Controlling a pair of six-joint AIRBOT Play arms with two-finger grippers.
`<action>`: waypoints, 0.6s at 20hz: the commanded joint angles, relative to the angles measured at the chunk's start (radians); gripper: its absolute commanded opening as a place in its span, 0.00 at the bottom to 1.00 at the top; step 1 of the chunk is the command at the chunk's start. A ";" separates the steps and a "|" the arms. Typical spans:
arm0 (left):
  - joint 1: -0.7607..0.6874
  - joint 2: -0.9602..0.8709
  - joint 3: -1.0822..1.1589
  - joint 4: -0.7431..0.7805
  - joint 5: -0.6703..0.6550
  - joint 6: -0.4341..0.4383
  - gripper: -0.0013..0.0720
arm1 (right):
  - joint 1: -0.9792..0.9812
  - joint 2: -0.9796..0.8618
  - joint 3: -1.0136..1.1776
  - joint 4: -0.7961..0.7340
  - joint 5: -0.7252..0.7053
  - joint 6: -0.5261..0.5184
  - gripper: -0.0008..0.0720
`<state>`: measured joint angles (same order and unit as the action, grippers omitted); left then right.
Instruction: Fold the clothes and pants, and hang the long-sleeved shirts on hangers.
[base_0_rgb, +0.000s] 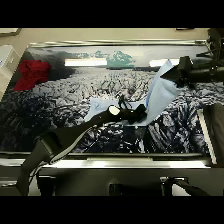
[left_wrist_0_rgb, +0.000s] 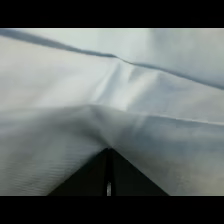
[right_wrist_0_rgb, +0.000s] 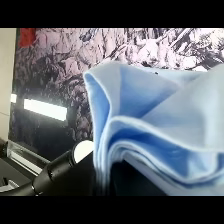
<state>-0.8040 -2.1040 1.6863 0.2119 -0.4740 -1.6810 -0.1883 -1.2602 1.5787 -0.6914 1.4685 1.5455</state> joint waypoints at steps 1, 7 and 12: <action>0.018 -0.005 0.031 0.011 -0.020 0.139 0.05 | 0.015 -0.021 0.000 0.012 -0.024 0.011 0.07; 0.370 0.261 0.031 0.922 -0.547 0.039 0.05 | 0.316 -0.185 0.000 0.011 -0.280 0.014 0.07; 0.645 0.540 0.031 1.057 -0.742 0.063 0.05 | 0.566 -0.435 0.000 0.088 -0.488 0.077 0.07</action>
<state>-0.3016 -1.7077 1.7161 1.1206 -1.0657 -1.6302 0.2459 -1.5631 1.5787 -0.6540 1.1217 1.5864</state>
